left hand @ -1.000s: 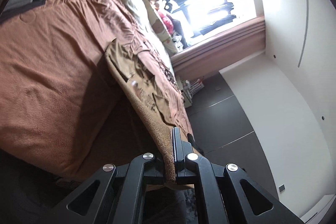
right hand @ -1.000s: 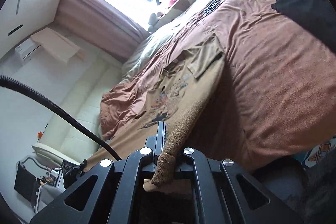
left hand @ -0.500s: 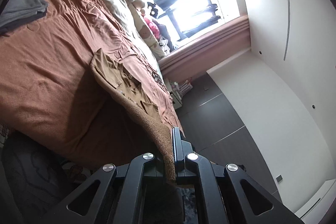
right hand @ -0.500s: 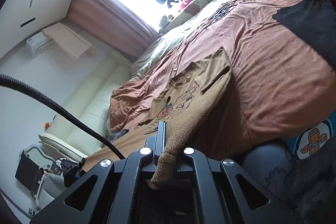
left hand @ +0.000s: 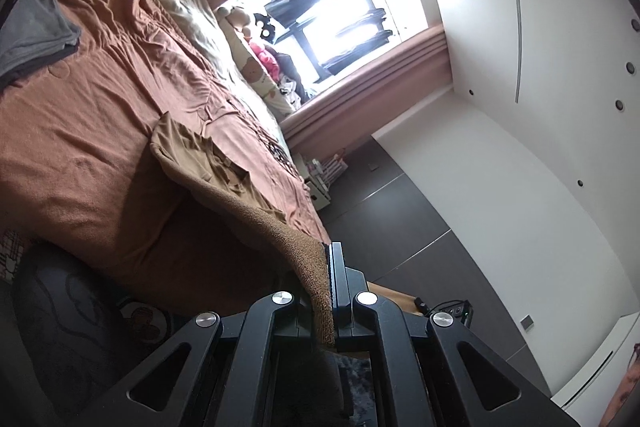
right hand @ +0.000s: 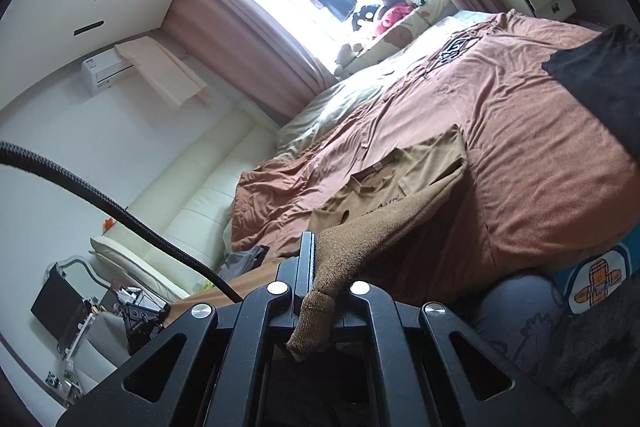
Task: Fold small clothes
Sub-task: 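Lift the hem with both tools and fold it toward the collar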
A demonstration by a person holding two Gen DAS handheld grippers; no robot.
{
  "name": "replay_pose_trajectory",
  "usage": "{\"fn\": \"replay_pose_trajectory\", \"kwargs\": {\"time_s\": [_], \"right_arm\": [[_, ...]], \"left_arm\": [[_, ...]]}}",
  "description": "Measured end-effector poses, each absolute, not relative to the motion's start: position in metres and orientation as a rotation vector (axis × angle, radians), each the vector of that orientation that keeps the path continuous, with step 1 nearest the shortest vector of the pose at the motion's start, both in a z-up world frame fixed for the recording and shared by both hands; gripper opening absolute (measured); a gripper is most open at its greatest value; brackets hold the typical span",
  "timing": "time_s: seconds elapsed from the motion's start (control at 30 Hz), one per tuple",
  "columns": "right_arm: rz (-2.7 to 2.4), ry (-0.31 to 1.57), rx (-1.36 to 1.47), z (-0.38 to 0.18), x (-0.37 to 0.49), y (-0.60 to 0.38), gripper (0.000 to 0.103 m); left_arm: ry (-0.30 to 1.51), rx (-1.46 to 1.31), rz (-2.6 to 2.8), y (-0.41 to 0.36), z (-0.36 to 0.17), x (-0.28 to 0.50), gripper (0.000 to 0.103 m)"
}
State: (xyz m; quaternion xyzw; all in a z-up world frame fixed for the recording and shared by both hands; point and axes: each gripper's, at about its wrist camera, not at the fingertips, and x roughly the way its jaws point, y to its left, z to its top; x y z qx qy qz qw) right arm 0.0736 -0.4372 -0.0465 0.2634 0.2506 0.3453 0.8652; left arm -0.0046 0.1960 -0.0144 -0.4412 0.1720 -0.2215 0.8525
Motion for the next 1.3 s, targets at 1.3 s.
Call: {"fn": "replay_pose_trajectory", "kwargs": {"time_s": [1.3], "right_arm": [[0.585, 0.595, 0.429, 0.0, 0.31, -0.364, 0.0]], "left_arm": [[0.499, -0.799, -0.346, 0.239, 0.038, 0.242, 0.004]]}}
